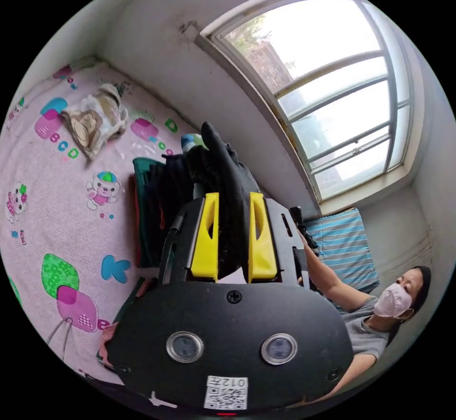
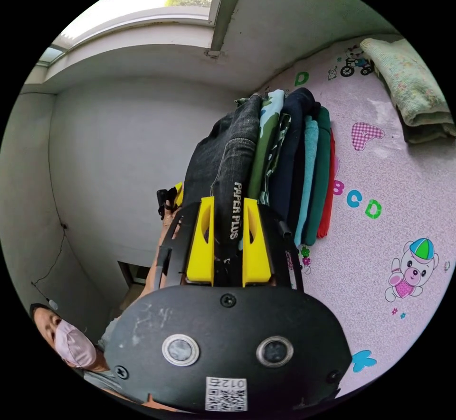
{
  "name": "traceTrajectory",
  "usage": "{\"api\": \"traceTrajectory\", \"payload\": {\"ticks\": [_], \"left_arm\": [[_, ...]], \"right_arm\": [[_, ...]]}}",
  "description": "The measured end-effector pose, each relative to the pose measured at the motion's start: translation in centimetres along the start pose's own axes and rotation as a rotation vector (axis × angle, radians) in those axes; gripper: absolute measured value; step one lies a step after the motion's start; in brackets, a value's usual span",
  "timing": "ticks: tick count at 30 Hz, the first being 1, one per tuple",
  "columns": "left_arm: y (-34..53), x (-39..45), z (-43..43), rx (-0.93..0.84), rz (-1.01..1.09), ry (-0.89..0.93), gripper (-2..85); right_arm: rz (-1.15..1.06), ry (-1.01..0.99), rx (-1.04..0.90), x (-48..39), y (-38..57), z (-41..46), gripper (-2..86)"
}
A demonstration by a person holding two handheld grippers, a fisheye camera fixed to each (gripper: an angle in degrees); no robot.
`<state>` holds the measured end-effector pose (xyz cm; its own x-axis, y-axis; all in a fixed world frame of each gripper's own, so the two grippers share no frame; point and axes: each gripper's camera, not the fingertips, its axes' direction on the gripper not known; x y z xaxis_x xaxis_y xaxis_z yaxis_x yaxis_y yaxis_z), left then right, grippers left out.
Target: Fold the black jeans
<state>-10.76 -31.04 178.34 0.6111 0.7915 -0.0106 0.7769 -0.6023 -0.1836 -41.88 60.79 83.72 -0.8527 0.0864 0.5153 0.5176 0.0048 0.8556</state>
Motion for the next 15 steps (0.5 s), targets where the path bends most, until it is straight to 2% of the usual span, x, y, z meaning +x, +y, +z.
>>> {"api": "traceTrajectory", "payload": {"ticks": [4, 7, 10, 15], "left_arm": [[2.7, 6.8, -2.6, 0.102, 0.144, -0.135, 4.1], [3.8, 10.4, -0.9, -0.006, 0.225, -0.271, 1.9], [3.9, 10.1, 1.7, -0.130, 0.211, -0.426, 0.4], [4.1, 7.9, 2.1, -0.063, 0.115, -0.326, -0.1]], "right_arm": [[-0.011, -0.015, -0.021, 1.5, 1.7, 0.5, 9.5], [-0.025, 0.019, -0.026, 2.1, 2.4, 1.8, 8.2], [-0.031, 0.049, 0.002, 2.9, 2.9, 2.5, 7.6], [-0.019, 0.060, 0.059, 4.2, 3.5, 3.5, 7.1]]}}
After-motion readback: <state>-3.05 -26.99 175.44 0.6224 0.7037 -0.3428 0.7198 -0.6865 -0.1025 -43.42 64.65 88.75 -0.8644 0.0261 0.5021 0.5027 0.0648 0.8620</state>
